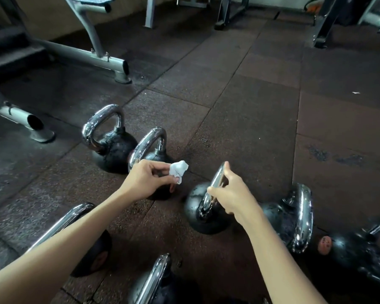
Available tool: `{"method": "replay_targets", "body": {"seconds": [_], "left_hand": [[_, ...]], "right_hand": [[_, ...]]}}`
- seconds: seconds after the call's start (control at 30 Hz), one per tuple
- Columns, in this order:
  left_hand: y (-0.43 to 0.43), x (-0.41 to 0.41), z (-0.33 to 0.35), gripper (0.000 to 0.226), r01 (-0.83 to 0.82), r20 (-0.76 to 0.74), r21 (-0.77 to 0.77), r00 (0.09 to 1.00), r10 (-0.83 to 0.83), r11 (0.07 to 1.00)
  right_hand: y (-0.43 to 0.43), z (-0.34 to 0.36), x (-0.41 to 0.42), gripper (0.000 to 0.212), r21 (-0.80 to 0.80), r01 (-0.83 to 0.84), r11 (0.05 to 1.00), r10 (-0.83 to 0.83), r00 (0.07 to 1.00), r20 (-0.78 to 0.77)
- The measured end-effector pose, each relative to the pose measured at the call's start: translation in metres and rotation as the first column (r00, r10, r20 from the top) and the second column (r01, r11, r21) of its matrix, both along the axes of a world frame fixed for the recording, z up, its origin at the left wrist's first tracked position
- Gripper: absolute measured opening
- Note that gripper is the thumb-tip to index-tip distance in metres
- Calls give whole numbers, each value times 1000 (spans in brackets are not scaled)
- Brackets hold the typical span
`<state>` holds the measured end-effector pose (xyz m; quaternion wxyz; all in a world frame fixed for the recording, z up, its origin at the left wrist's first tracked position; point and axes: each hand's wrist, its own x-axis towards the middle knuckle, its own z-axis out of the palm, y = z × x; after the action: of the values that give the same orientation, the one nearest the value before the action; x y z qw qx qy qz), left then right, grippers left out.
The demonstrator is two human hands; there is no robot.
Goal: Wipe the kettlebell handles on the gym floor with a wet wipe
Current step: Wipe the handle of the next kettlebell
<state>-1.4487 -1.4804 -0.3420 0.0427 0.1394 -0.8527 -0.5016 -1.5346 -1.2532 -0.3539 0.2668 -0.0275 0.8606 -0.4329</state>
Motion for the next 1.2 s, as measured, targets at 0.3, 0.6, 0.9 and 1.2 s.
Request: {"method": "replay_targets", "body": {"seconds": [0.3, 0.6, 0.9, 1.2], "left_hand": [[31, -25, 38, 12, 154, 108, 254, 977, -187, 955], [58, -45, 76, 43, 328, 283, 379, 849, -446, 865], [31, -58, 158, 36, 270, 511, -579, 855, 84, 770], [-31, -45, 145, 31, 358, 496, -801, 845, 199, 480]], "right_hand": [[18, 51, -6, 88, -39, -217, 976, 176, 874, -454], [69, 58, -27, 38, -352, -332, 875, 130, 862, -490], [43, 66, -37, 33, -674, -192, 714, -148, 899, -413], [-16, 70, -18, 22, -644, -18, 765, -247, 915, -319]]}}
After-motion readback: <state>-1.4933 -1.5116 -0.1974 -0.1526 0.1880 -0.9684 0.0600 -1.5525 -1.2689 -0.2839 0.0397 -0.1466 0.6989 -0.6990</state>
